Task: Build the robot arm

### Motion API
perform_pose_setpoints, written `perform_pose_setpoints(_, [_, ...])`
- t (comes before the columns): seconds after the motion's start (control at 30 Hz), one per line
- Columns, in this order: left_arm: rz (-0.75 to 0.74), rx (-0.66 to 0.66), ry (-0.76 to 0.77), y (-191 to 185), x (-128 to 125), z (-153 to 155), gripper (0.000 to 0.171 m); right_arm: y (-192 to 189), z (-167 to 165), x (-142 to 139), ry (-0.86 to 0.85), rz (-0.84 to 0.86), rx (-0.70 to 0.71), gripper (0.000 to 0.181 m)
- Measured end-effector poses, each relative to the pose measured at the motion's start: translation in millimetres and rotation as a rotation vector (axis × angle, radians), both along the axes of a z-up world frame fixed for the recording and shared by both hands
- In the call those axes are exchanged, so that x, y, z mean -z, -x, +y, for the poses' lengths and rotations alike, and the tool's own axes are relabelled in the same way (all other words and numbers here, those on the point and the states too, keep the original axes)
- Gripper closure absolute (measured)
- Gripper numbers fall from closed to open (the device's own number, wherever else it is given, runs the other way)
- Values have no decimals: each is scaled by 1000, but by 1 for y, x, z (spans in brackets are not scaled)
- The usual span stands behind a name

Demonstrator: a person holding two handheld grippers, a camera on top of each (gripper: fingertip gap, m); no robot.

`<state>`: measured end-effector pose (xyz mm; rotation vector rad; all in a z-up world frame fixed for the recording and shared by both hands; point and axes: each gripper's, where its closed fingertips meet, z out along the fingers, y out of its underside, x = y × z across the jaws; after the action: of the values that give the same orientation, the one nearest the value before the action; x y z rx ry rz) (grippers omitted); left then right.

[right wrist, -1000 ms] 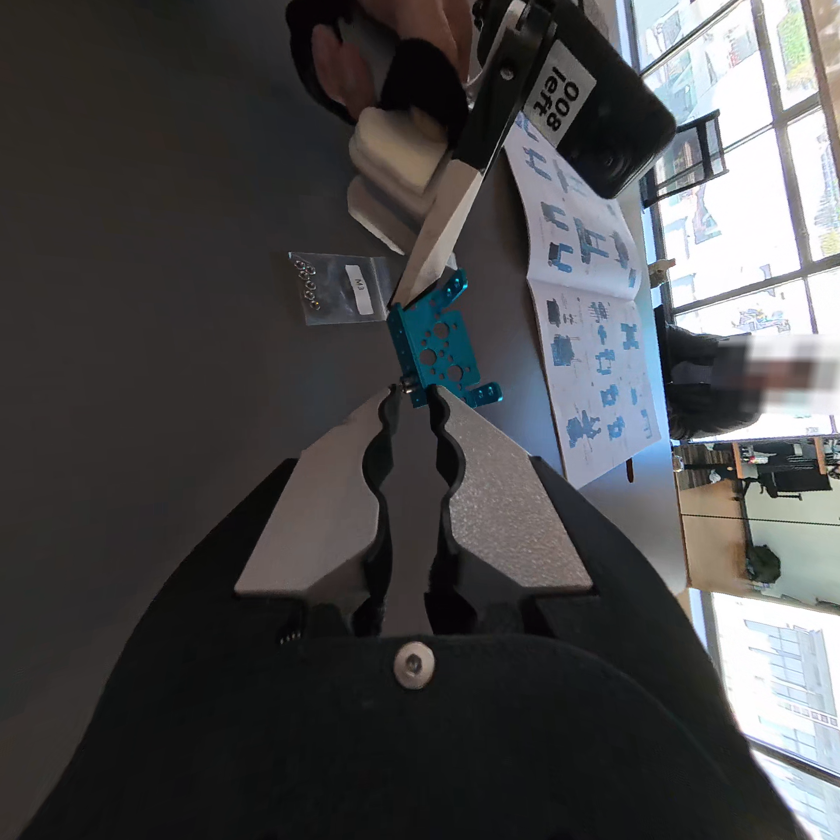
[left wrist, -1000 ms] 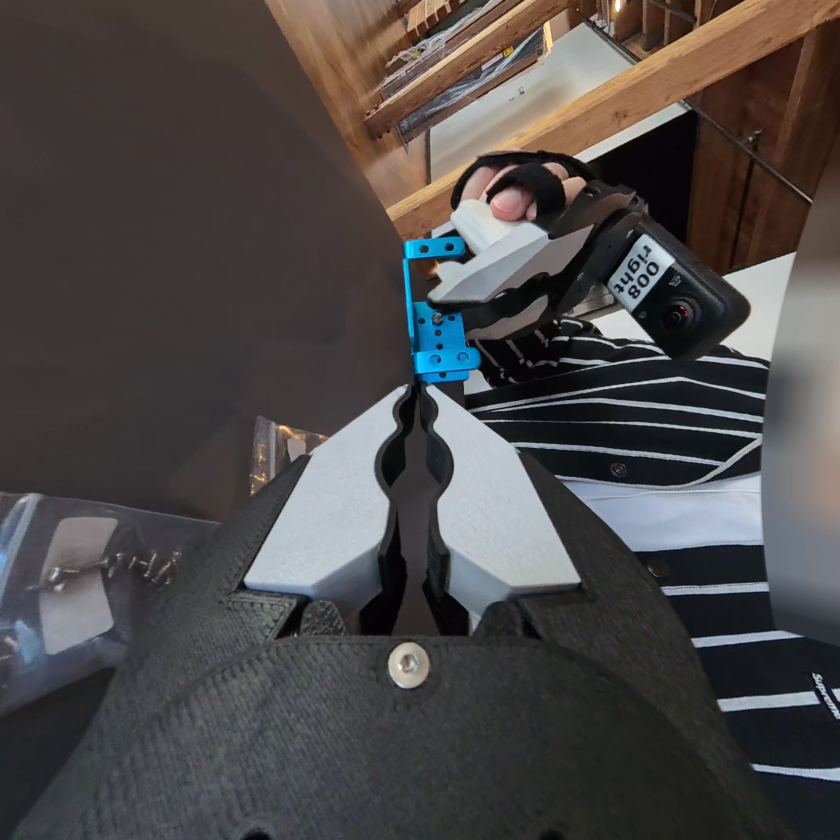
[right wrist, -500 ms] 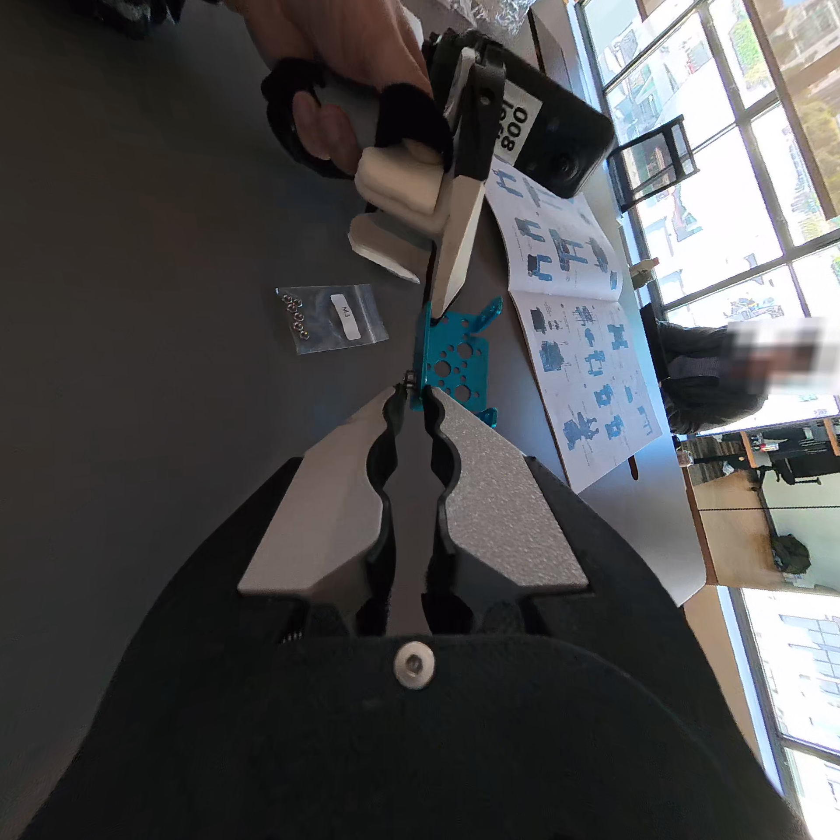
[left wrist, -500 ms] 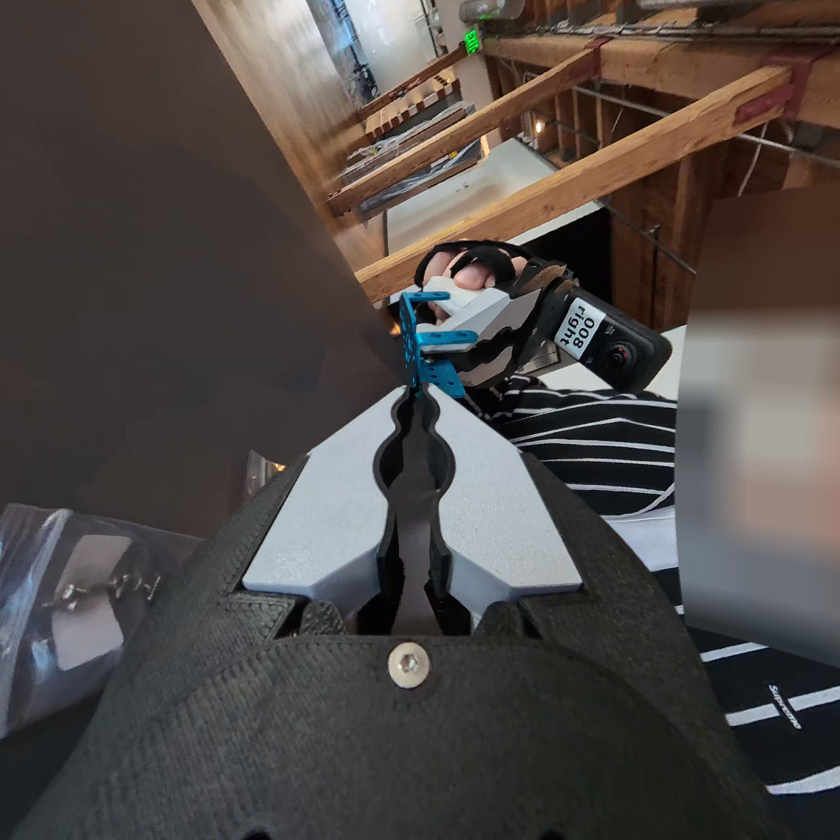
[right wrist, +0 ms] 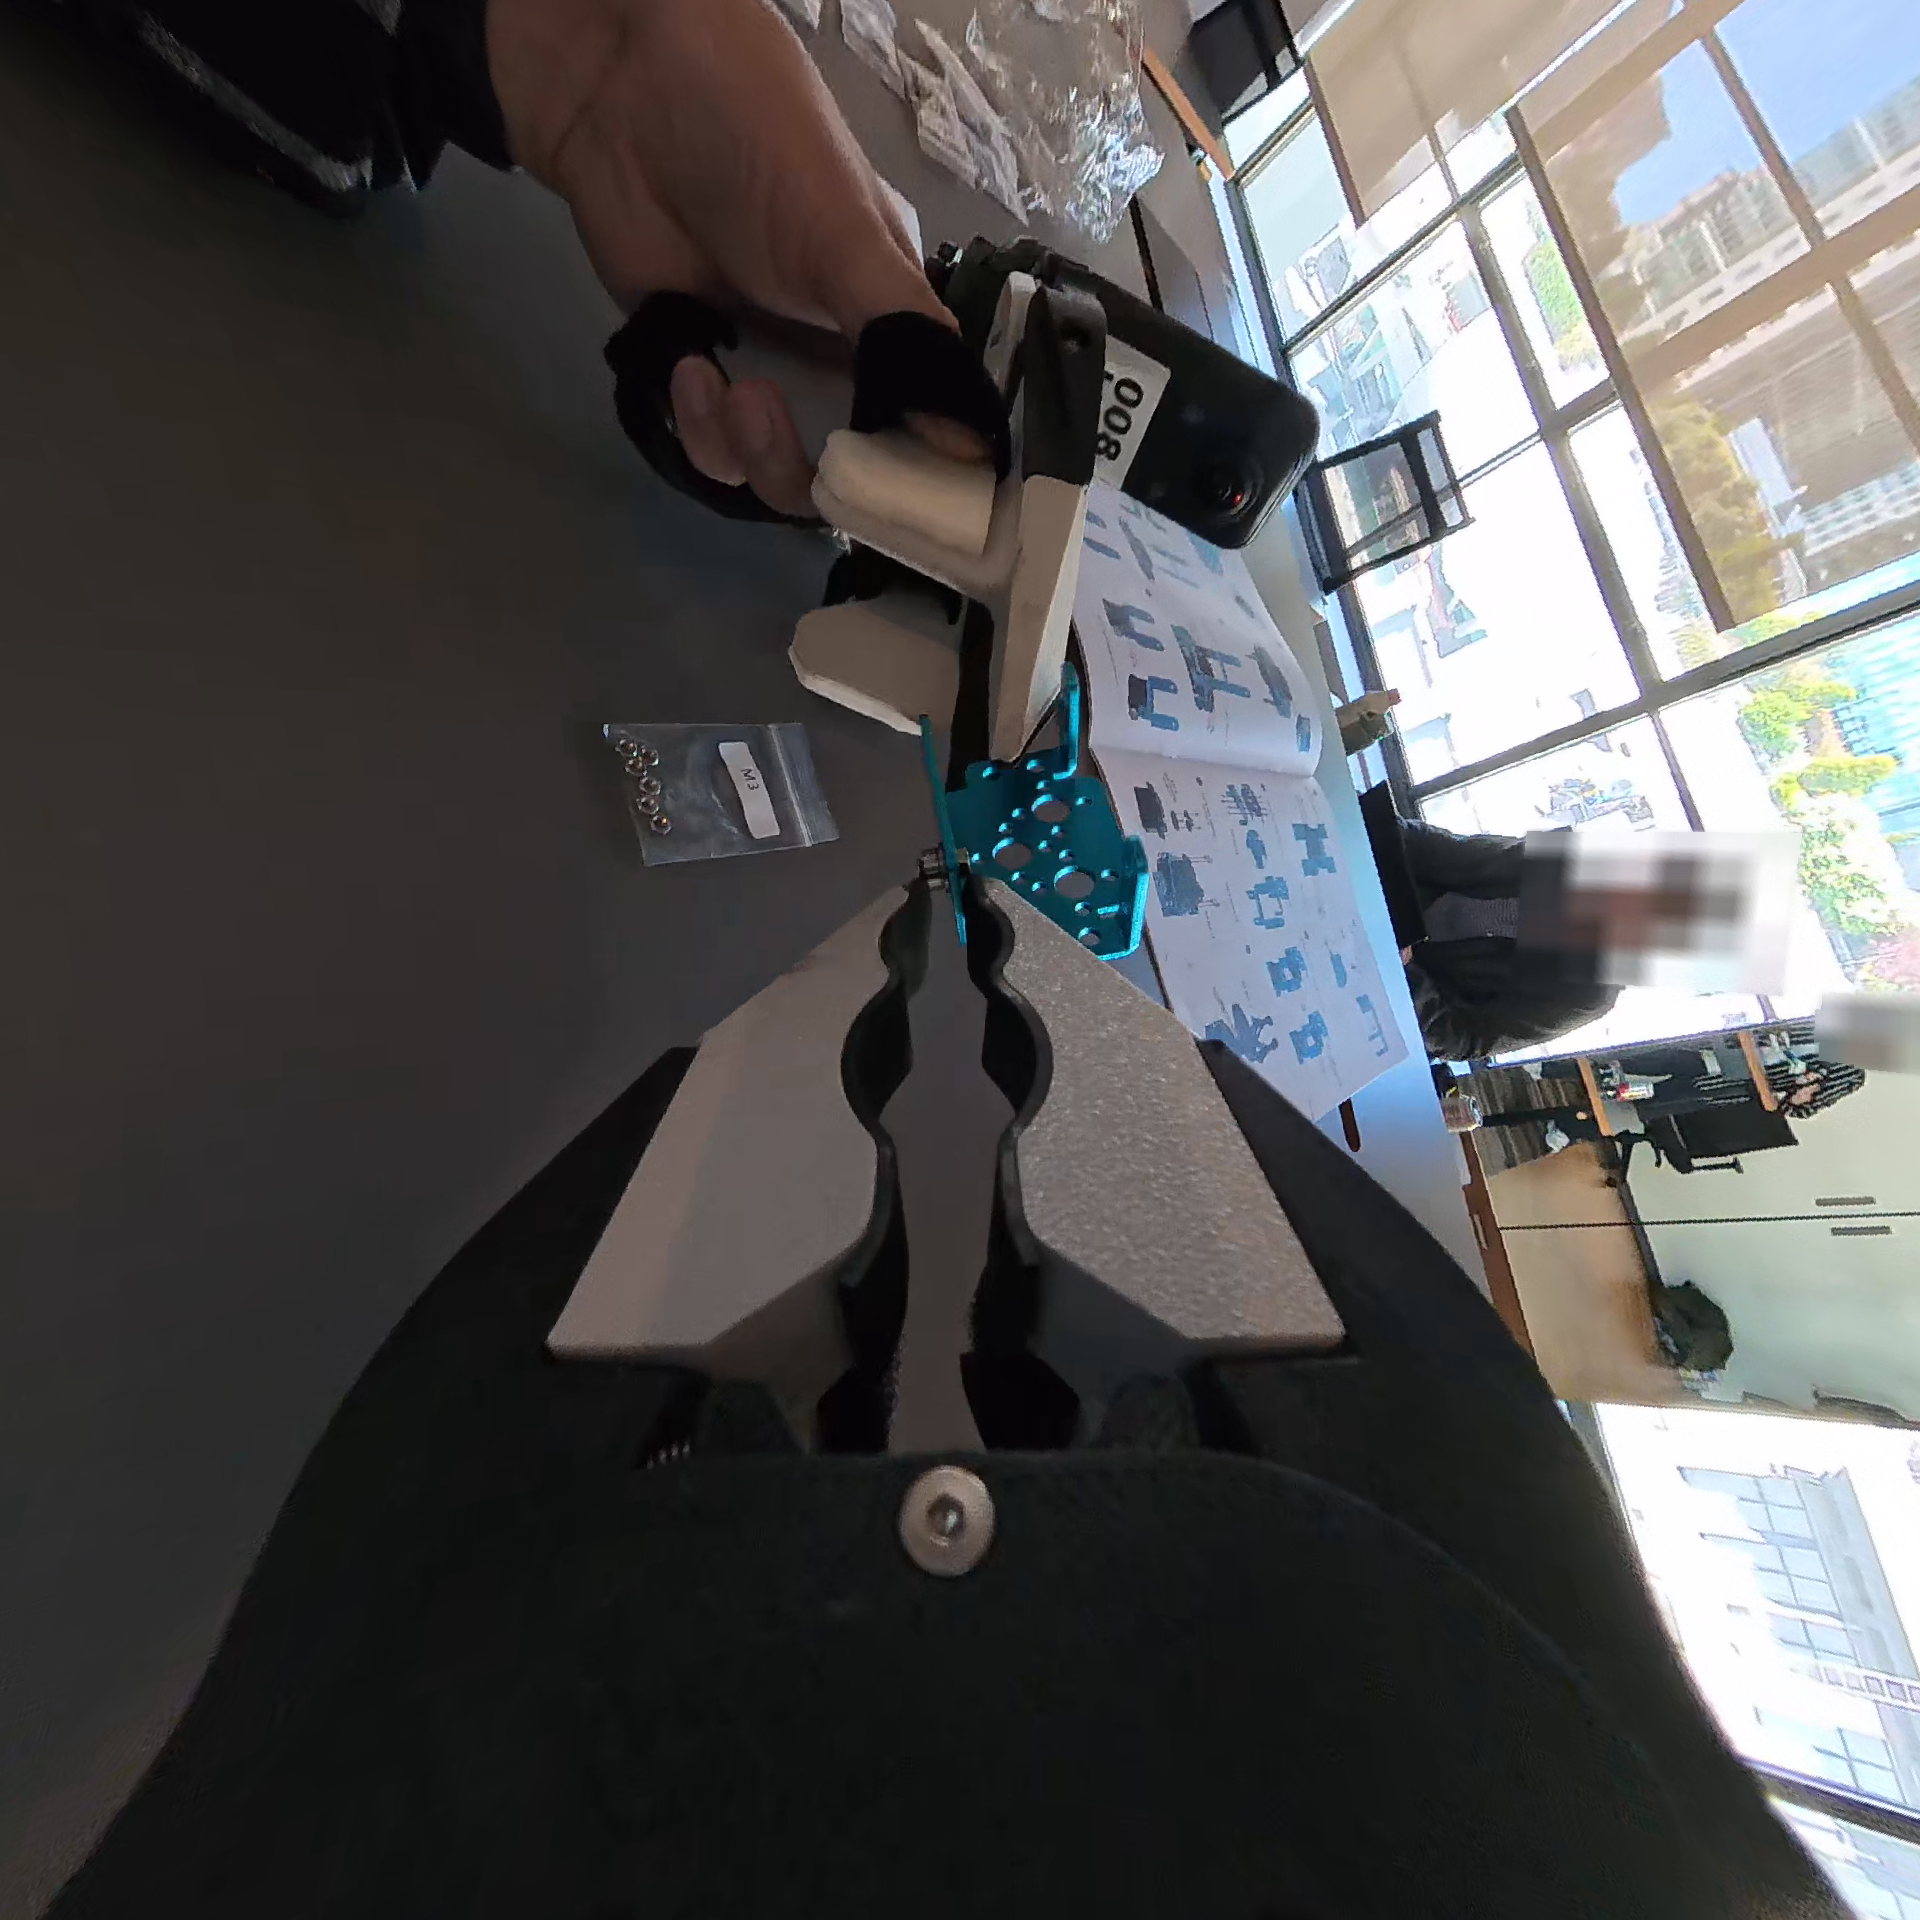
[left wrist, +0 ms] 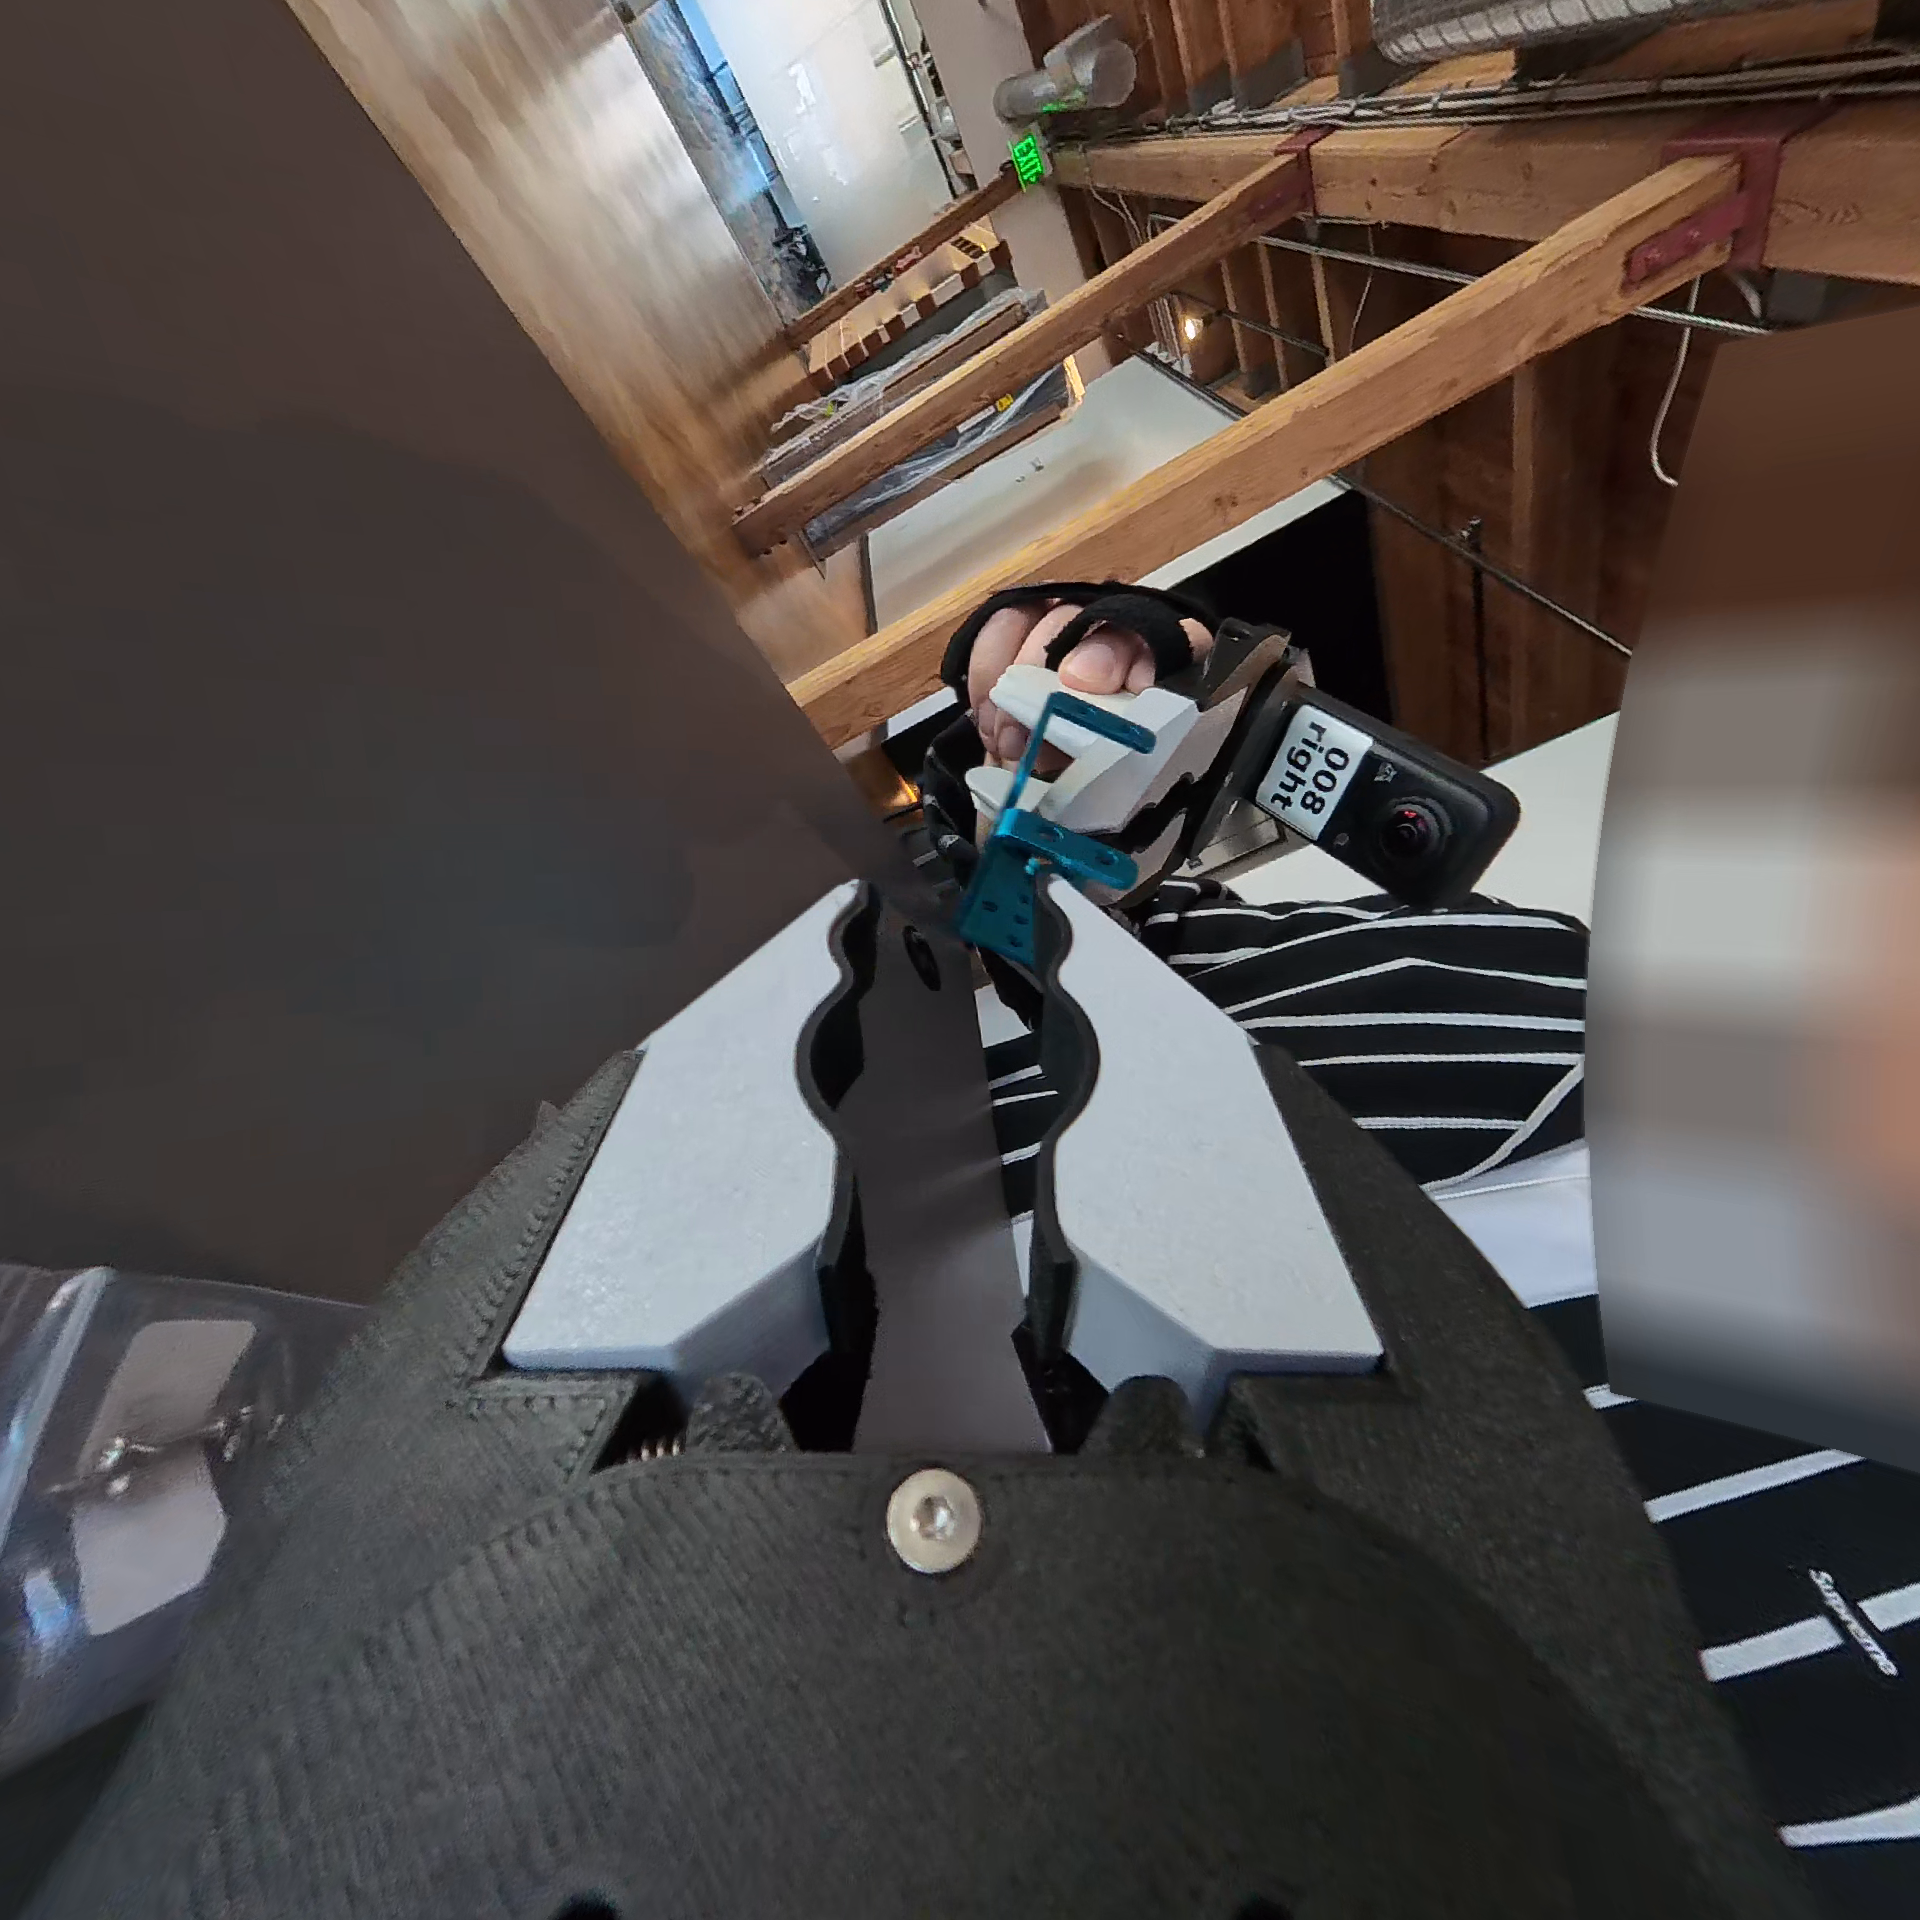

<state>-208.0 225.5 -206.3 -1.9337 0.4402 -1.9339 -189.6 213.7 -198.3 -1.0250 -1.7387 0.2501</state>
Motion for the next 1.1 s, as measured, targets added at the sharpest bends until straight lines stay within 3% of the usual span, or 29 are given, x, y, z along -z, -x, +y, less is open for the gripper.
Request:
perform_pose_setpoints(0.1, [-32,9,-16,-1,-7,-1,137,1,-3,-6,0,32,-14,175])
perform_pose_setpoints(0.2, [-176,85,-14,-4,-29,-14,137,4,-10,-19,24,98,-49,175])
perform_pose_setpoints(0.3, [-224,167,-19,-12,-36,-27,148,6,-16,-27,59,147,-89,175])
perform_pose_setpoints(0.33, [-217,184,-31,-15,-36,-31,158,7,-15,-26,61,143,-92,175])
perform_pose_setpoints(0.4, [-160,130,-77,-17,-32,-25,162,8,-9,-21,73,152,-73,175])
perform_pose_setpoints(0.5, [31,28,-206,-15,-18,-13,164,10,-4,-8,325,171,-36,162])
perform_pose_setpoints(0.6, [89,-60,-260,-11,-21,-4,164,12,0,-21,536,335,2,158])
perform_pose_setpoints(0.8, [126,-131,-303,-8,-22,4,164,12,13,-14,451,305,114,165])
perform_pose_setpoints(1.1, [164,-132,-326,-11,-17,5,164,15,12,-9,527,294,122,165])
